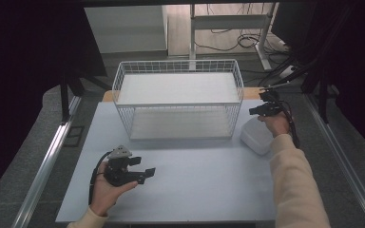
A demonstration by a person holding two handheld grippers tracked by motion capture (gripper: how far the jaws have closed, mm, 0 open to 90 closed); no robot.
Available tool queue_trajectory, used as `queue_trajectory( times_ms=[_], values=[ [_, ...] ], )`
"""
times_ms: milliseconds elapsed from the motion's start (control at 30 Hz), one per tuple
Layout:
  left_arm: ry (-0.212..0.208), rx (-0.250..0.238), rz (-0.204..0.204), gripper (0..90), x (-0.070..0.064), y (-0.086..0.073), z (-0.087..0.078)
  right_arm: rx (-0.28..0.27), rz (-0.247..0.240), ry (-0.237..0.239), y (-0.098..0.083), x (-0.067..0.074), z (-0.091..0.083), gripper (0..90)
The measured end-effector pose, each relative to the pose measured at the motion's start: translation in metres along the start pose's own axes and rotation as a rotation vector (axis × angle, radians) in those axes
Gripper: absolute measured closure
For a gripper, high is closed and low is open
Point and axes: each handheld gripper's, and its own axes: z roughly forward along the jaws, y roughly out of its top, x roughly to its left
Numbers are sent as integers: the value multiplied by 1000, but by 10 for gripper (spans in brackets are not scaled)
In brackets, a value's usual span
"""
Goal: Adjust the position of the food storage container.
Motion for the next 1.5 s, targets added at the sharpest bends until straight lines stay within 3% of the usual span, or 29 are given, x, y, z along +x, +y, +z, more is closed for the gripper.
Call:
queue_trajectory(
  times_ms=[300,467,800,933,1233,1433,1500],
  values=[
    [20,15,15,240,0,-1,5,61,-11,-21,-5,4,24,895],
    [16,17,12,238,0,-1,5,78,-1,-28,-8,8,22,896],
    [2,8,1,239,1,0,1,97,-8,-58,-25,3,7,896],
    [8,-1,-10,239,4,0,-1,78,3,-43,-40,0,-4,896],
    [5,2,-1,239,1,1,-1,73,3,-20,-51,-2,-14,896],
    [9,-2,-7,239,3,0,-1,-4,0,0,-49,-8,-38,896],
    [11,-2,-8,239,3,0,-1,-19,1,-38,-49,-20,-53,896]
  ],
)
